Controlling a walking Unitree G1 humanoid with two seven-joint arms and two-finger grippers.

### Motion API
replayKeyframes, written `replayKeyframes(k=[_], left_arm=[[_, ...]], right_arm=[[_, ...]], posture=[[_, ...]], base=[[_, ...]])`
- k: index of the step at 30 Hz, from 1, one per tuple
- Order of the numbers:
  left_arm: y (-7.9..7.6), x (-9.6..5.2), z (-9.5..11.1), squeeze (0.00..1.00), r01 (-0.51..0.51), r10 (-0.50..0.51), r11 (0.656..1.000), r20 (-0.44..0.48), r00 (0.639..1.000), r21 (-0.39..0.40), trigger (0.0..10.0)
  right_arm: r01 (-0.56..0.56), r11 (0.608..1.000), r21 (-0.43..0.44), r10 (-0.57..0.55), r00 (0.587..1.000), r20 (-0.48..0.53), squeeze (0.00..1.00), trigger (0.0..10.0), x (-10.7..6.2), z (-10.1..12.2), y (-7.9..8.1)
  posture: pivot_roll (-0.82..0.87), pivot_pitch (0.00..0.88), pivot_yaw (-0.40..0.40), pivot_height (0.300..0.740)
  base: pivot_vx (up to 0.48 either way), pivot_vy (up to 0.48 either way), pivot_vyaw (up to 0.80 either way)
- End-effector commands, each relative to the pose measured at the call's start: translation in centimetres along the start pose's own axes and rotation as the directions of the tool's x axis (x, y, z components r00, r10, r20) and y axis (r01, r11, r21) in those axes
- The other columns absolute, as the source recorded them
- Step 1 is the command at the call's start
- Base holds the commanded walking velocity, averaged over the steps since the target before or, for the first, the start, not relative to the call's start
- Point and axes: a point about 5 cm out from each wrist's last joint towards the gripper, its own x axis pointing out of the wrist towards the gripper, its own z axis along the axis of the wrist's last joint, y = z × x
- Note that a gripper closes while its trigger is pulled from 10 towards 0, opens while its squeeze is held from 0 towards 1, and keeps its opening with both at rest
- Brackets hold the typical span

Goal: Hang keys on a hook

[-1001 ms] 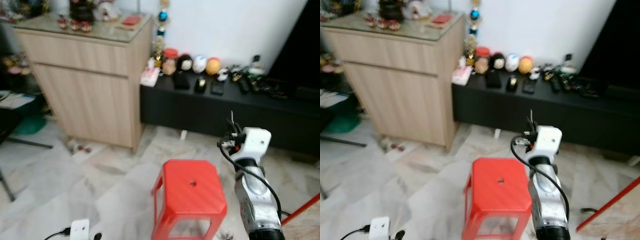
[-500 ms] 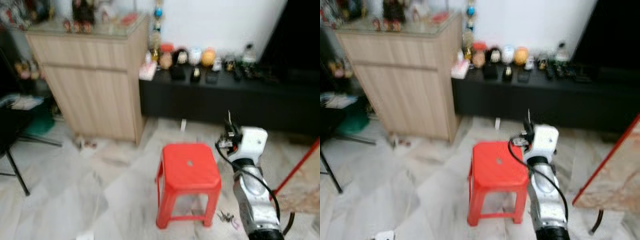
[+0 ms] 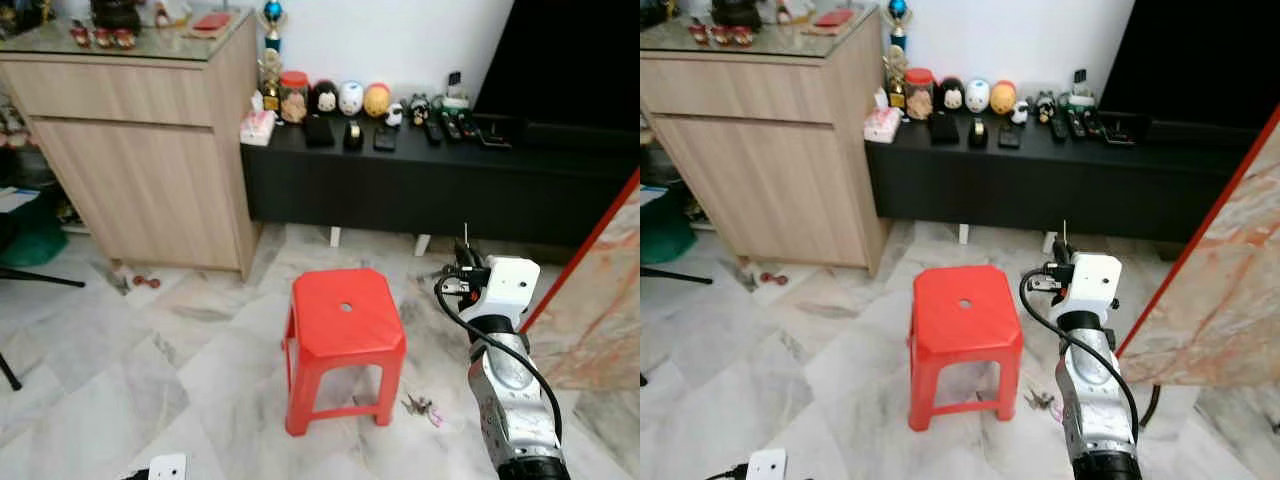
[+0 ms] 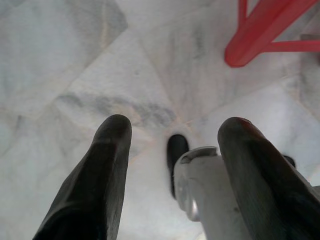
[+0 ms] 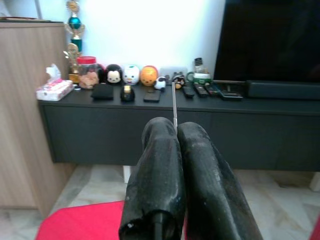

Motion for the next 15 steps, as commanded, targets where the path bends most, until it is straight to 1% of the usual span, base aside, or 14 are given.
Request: replayKeyframes(k=[1,10,15], left_arm=[[-0.08,-0.12,-0.39,0.0,-0.005,0.005,1.0,-0.015,1.0,0.002,10.0],[0.0,-0.11,-0.43,0.0,-0.001,0.001,1.0,-0.019,1.0,0.014,10.0],[0.28,-0.15,-0.63,0.0,-0.003,0.003,1.0,-0.032,0.999,0.018,10.0]], right_arm=[[0.022,1.0,0.006,-0.022,1.0,0.013,0.0,10.0,0.24,0.39,-0.41],[0.015,1.0,0.011,-0.015,1.0,0.026,0.0,10.0,0.61,0.85,-0.19],[0.016,1.0,0.011,-0.016,0.999,0.03,0.0,10.0,0.63,0.9,-0.09]], posture=[[-0.02,0.0,-0.074,0.74],[-0.03,0.0,-0.064,0.74],[-0.03,0.0,-0.06,0.74]], base=[[0.0,-0.311,0.0],[0.0,-0.313,0.0],[0.0,-0.313,0.0]])
